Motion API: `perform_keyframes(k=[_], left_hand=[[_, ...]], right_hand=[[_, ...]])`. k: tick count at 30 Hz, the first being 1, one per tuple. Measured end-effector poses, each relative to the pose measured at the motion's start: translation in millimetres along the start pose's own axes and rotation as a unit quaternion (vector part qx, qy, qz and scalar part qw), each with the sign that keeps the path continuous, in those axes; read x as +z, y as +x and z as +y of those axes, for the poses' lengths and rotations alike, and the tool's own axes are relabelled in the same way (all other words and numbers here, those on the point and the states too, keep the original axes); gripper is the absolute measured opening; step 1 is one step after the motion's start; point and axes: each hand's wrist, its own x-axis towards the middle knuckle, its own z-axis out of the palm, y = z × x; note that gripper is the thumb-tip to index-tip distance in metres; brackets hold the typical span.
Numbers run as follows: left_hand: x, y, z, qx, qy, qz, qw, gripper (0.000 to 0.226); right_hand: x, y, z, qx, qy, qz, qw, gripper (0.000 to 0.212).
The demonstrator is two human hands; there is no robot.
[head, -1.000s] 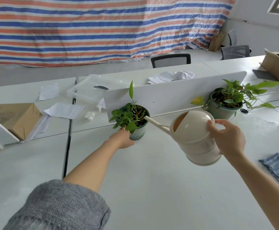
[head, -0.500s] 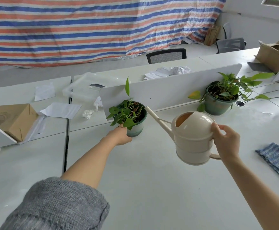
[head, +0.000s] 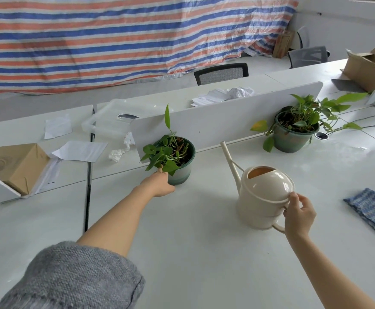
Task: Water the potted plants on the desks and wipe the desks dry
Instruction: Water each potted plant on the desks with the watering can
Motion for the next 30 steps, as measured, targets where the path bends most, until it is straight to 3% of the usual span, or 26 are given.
perform_keyframes(k=[5, 11, 15, 19, 21, 24, 26, 29, 30], left_hand=[[0.8, -4.3, 0.4, 0.006, -0.013, 0.001, 1.0, 0.073], [-0.1, -2.1, -1.3, 0.005, -0.019, -0.004, 1.0, 0.075], [0.3, 1.7, -6.6, 0.009, -0.042, -0.009, 0.999, 0.078], [11.4, 0.1, -14.7, 0.007, -0.109, 0.077, 0.991, 0.064], [20.8, -1.7, -19.5, -0.022, -0.174, 0.115, 0.978, 0.051], [30.7, -3.4, -24.7, -0.087, -0.316, 0.135, 0.935, 0.015], [29.5, 4.6, -34.2, -0.154, -0.391, 0.171, 0.891, 0.028], [12.4, 18.8, -45.2, -0.245, -0.525, 0.226, 0.783, 0.016], [4.3, 24.8, -47.4, -0.253, -0.541, 0.244, 0.764, 0.018]], right_hand=[[1.0, -3.4, 8.4, 0.003, 0.007, -0.006, 1.0, 0.022], [1.0, -7.2, 16.4, 0.007, -0.022, -0.02, 1.0, 0.057], [-4.0, -9.7, 9.3, -0.002, -0.078, 0.003, 0.997, 0.051], [2.8, -25.1, -14.7, -0.118, -0.118, 0.025, 0.986, 0.07], [17.4, -41.0, -29.2, -0.197, -0.137, -0.005, 0.971, 0.065], [53.1, -60.2, -46.0, -0.231, -0.1, -0.103, 0.962, 0.037], [84.5, -62.8, -50.7, -0.183, -0.095, -0.181, 0.962, 0.023], [135.0, -56.3, -48.8, -0.083, -0.172, -0.286, 0.939, 0.02], [151.9, -54.6, -48.4, -0.048, -0.192, -0.314, 0.929, 0.015]])
